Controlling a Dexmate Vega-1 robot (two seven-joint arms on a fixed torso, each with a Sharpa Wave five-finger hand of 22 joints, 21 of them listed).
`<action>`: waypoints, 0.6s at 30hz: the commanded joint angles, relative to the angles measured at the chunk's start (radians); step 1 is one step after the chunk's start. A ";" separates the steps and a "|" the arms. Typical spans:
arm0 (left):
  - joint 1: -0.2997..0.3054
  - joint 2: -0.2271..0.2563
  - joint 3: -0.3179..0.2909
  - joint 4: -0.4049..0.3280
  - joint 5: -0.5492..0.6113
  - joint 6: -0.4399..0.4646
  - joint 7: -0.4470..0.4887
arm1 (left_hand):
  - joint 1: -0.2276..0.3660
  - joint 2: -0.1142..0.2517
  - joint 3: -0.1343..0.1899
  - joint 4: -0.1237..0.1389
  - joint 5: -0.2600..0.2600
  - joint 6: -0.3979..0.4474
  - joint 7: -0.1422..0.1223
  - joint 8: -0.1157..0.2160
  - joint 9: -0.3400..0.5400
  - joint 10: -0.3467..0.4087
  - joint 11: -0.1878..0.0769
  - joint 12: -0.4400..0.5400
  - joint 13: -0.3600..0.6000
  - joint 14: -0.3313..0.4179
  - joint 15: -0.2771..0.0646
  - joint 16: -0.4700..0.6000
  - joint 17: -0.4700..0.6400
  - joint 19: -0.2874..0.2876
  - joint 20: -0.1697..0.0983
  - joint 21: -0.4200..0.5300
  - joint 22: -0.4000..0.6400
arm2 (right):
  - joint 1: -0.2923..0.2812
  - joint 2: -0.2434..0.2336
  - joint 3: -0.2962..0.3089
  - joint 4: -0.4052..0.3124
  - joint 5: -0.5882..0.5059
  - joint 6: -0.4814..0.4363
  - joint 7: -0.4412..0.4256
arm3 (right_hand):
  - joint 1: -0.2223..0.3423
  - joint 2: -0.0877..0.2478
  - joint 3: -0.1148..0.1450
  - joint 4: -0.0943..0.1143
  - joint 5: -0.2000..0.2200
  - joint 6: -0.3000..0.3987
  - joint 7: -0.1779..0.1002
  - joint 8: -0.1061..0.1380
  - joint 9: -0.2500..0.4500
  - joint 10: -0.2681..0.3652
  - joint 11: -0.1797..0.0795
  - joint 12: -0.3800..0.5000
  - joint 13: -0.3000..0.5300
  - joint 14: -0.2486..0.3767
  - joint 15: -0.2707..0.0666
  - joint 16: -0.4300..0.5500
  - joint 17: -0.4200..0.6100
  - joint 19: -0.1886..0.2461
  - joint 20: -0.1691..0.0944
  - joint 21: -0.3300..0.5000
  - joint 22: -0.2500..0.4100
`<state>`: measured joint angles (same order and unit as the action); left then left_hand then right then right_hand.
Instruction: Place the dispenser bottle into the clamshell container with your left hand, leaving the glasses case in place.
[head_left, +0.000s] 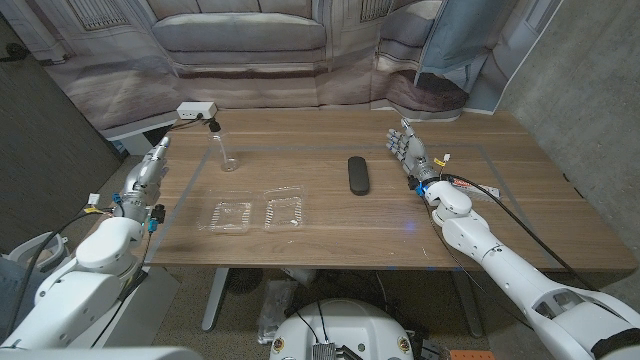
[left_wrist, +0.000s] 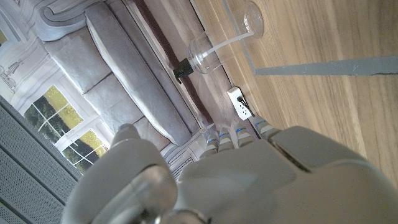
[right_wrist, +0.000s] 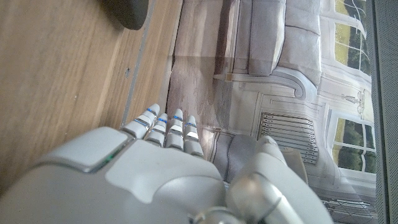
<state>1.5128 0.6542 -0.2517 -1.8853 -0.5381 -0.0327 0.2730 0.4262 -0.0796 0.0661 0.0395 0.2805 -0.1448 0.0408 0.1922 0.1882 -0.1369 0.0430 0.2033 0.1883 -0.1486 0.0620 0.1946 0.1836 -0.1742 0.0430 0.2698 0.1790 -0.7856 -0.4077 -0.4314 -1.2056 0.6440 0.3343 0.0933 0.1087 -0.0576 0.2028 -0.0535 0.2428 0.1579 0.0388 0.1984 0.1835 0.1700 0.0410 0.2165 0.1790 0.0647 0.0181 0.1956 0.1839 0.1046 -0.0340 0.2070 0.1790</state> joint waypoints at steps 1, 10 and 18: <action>-0.009 0.000 0.001 0.021 -0.008 -0.033 0.012 | 0.002 -0.010 -0.004 0.000 0.005 -0.011 0.005 -0.003 0.002 -0.007 -0.003 -0.001 0.004 -0.006 -0.001 -0.005 0.004 -0.015 0.009 -0.002 0.004 | 0.001 0.011 -0.004 0.007 0.000 0.008 -0.001 | 0.001 0.008 -0.001 0.001 -0.001 0.013 -0.001 0.001 0.004 0.006 -0.002 0.001 0.004 0.009 -0.005 -0.004 0.001 0.012 -0.023 -0.001 0.005; -0.016 0.015 -0.003 0.018 -0.019 -0.022 0.007 | -0.001 -0.013 -0.009 0.001 0.006 -0.010 0.004 -0.001 0.002 -0.006 -0.002 0.000 0.004 -0.005 -0.002 -0.004 0.004 -0.014 0.015 -0.004 0.004 | 0.000 0.018 -0.004 0.012 -0.001 0.015 -0.003 | 0.002 0.009 -0.002 0.001 -0.001 0.015 -0.001 0.001 0.004 0.007 0.000 0.001 0.004 0.011 -0.004 -0.004 0.001 0.013 -0.022 -0.001 0.005; -0.048 0.034 0.005 0.032 -0.029 0.010 0.008 | -0.003 -0.018 -0.015 0.002 0.007 -0.003 0.002 0.002 0.002 0.000 -0.002 0.003 0.004 0.001 -0.002 -0.002 0.004 -0.010 0.019 -0.006 0.004 | -0.003 0.016 -0.007 0.009 -0.005 0.014 -0.005 | 0.002 0.010 -0.002 0.000 -0.001 0.015 -0.003 0.001 0.004 0.008 0.000 0.001 0.004 0.011 -0.004 -0.004 0.001 0.013 -0.022 -0.001 0.005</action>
<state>1.4936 0.6697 -0.2532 -1.8680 -0.5557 -0.0500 0.2822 0.4203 -0.0855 0.0550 0.0427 0.2805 -0.1486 0.0447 0.1923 0.1882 -0.1368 0.0429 0.2033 0.1883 -0.1485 0.0619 0.1946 0.1836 -0.1738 0.0573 0.2660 0.1790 -0.7861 -0.3933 -0.4350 -1.1978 0.6440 0.3456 0.0904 0.1087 -0.0576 0.2029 -0.0535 0.2428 0.1664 0.0375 0.1984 0.1835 0.1699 0.0411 0.2166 0.1790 0.0681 0.0145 0.1956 0.1838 0.1100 -0.0394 0.2070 0.1790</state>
